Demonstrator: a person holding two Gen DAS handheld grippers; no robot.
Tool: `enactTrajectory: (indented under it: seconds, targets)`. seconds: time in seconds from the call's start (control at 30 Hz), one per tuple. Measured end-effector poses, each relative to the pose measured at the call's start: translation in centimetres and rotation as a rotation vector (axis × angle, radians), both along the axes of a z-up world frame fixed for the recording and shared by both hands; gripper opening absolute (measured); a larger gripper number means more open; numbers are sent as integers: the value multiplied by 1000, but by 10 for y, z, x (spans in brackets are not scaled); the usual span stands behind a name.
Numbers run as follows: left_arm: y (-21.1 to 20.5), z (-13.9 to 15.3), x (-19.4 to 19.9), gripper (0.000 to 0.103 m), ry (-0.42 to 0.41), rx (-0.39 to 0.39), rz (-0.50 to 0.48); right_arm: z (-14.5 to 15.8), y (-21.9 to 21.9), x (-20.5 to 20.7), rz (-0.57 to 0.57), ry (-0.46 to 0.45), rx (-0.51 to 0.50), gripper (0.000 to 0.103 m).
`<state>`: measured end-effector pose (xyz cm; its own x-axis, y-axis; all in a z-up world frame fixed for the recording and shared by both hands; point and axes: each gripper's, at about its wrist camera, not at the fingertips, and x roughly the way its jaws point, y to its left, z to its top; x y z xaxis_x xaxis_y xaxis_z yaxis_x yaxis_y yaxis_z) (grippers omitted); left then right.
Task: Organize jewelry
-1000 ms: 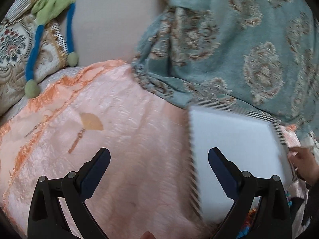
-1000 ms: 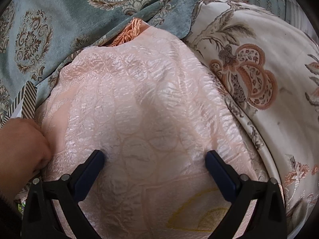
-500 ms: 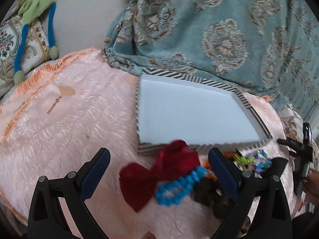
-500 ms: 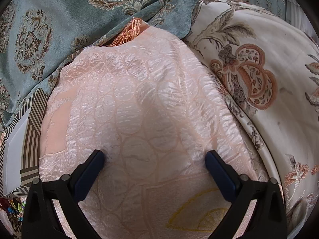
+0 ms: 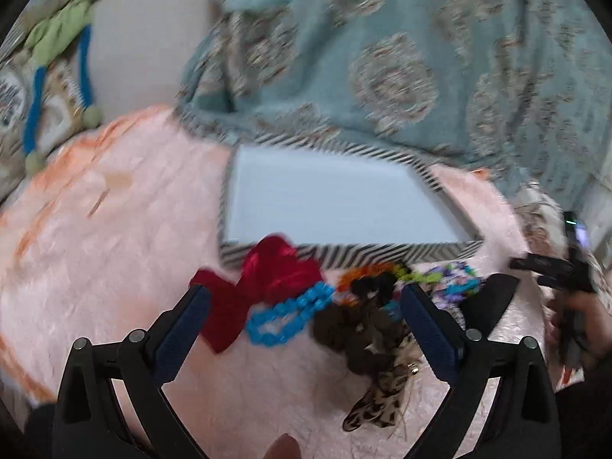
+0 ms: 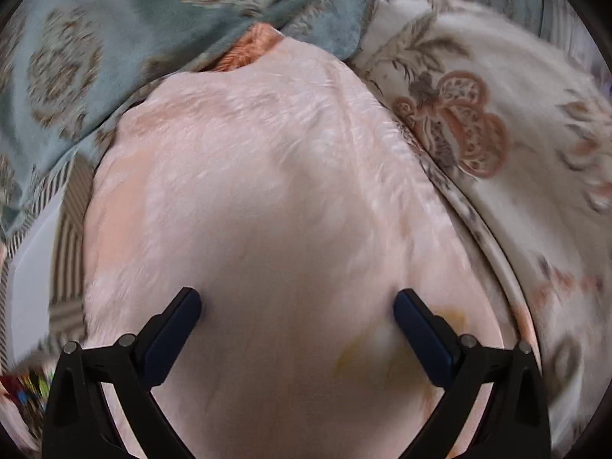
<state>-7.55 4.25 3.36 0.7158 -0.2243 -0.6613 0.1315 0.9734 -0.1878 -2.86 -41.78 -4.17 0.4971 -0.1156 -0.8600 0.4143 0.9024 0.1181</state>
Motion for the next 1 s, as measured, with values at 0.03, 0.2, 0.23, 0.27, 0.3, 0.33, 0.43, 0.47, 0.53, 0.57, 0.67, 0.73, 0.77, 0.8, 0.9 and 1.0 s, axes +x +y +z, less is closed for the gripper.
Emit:
enactTrajectory:
  seconds: [0.03,0.2,0.23,0.27,0.3,0.33,0.43,0.47,0.53,0.57,0.67,0.73,0.77,0.8,0.9,1.0]
  targets:
    - [1,0,-2,87,-2,12,14,7,15,-7,25,6,-16,102]
    - [2,4,-18,87,-37,60,25,43,111,-73,224,-158,-51,101]
    - [1,2,-21,87,-31,70,29,46,132,-87,263,-187,-78,101]
    - [-1,-2,-22,87,-8,79,32,48,152,-101,301,-212,-96,101]
    - [-1,-5,-24,87,12,81,30,47,171,-112,341,-228,-100,101]
    - [-3,-9,-24,87,33,84,21,46,183,-118,369,-229,-97,101]
    - [-14,-19,-33,87,68,102,-6,35,216,-129,454,-181,-85,101]
    - [-17,-22,-38,87,68,114,-11,31,222,-129,472,-154,-69,101]
    - [-23,-26,-41,87,68,138,-18,31,226,-125,496,-138,-43,95]
    - [-25,-29,-44,87,66,157,-19,35,230,-130,492,-159,-64,94]
    - [-27,-34,-44,87,74,173,-19,38,229,-132,461,-197,-101,95]
    - [-25,-37,-43,87,84,164,-17,28,225,-127,447,-160,-85,95]
    - [-24,-38,-43,87,87,160,-12,19,223,-122,435,-116,-94,95]
    - [-24,-38,-43,87,89,156,-12,10,220,-117,430,-75,-99,95]
    - [-22,-39,-42,90,94,146,-22,4,224,-116,444,-60,-132,96]
    - [-22,-39,-43,90,84,131,-27,0,224,-116,451,-69,-129,101]
